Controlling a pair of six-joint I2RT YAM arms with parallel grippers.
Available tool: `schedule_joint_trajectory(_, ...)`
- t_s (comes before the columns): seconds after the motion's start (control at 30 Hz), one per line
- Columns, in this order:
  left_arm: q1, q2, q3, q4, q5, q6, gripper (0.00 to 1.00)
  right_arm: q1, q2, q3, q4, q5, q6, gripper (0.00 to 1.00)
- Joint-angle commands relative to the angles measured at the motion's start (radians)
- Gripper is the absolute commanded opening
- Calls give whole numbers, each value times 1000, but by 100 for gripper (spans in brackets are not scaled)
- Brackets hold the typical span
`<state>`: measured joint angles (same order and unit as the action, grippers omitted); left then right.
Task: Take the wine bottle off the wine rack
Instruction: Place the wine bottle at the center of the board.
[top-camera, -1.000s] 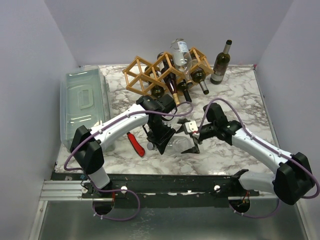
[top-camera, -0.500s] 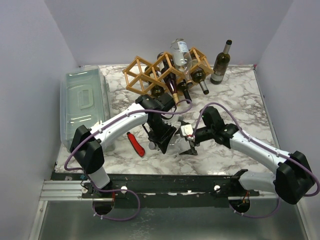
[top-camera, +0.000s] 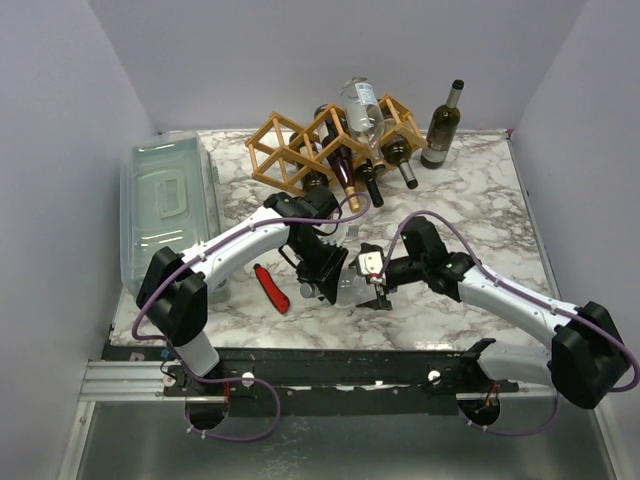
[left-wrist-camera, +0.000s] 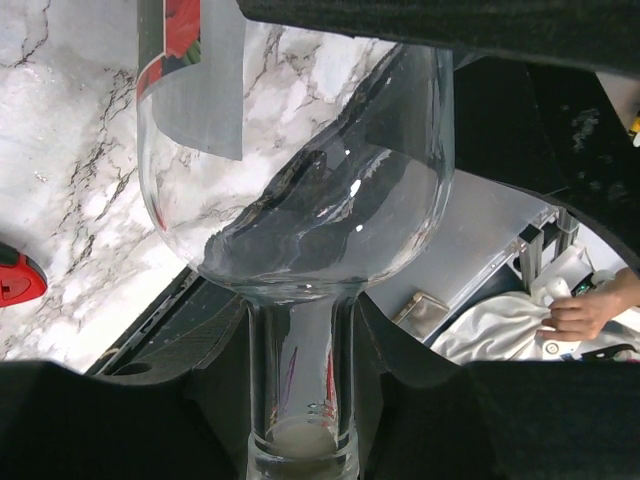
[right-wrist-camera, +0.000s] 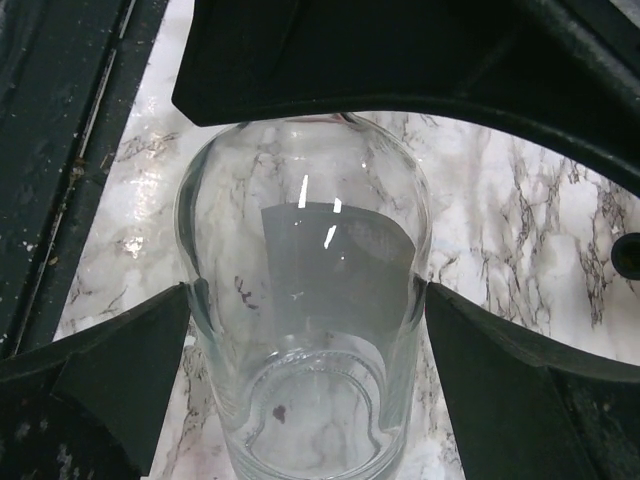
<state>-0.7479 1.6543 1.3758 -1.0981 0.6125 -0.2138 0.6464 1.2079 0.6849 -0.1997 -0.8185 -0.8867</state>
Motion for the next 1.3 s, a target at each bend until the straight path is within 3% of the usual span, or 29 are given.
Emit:
schedule_joint_trajectory(0.0,6,-78,41,116,185,-4,0,19,-10,-39,20,75,-46,99)
schedule_joint_trajectory(0.43,7,-53,38,134,220,-13,0,83,-2,-78,122,233,-49,99)
schedule_joint_trajectory(0.63,10,-64,50,133,219,-19,0,83,4,-62,94,153,10,97)
schedule_joint_trajectory(1.0,12,-82,11,126,217,3,22,81,45,-72,111,71,56,88)
schedule_joint_trajectory(1.27,12,-100,5,130,203,16,38,66,64,-83,144,76,83,87)
